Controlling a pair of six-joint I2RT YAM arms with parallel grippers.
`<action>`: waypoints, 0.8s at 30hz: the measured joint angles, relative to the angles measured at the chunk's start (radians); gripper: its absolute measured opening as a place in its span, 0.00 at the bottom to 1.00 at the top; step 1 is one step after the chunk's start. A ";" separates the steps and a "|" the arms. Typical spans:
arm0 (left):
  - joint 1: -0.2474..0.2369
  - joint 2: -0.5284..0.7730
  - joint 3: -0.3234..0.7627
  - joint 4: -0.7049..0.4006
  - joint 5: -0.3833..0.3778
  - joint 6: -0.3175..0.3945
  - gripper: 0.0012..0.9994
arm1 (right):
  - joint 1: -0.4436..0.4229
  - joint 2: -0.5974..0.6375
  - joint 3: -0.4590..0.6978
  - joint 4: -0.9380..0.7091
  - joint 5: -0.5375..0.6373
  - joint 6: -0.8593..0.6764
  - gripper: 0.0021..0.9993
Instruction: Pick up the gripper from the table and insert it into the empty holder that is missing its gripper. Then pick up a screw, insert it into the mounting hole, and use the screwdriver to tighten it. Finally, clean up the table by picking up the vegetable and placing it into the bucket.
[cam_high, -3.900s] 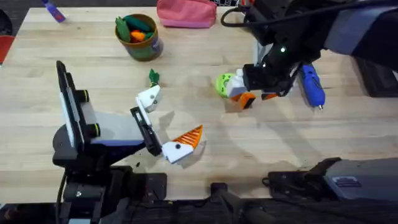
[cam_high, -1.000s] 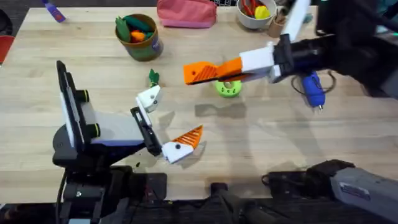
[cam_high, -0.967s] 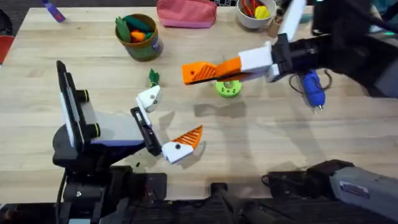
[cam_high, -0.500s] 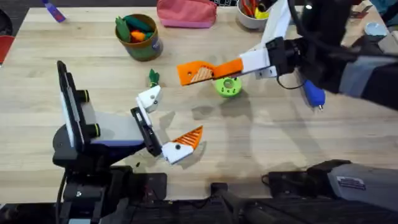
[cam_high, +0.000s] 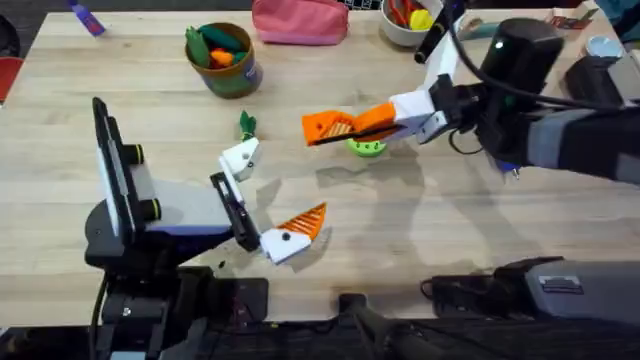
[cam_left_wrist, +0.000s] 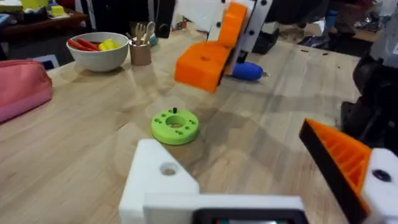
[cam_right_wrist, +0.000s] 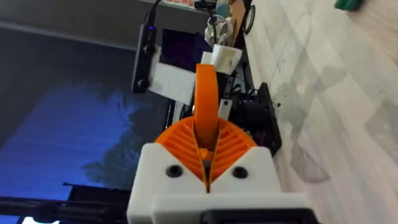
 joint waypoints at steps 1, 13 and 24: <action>0.000 0.000 0.000 0.000 0.000 -0.001 0.99 | 0.002 0.020 0.000 0.020 0.000 0.004 0.01; 0.000 0.000 0.000 0.000 0.000 -0.002 0.99 | 0.090 0.234 0.021 0.101 0.000 0.037 0.01; 0.000 0.000 0.000 0.000 0.000 -0.002 0.99 | 0.150 0.261 0.137 0.103 0.000 0.051 0.01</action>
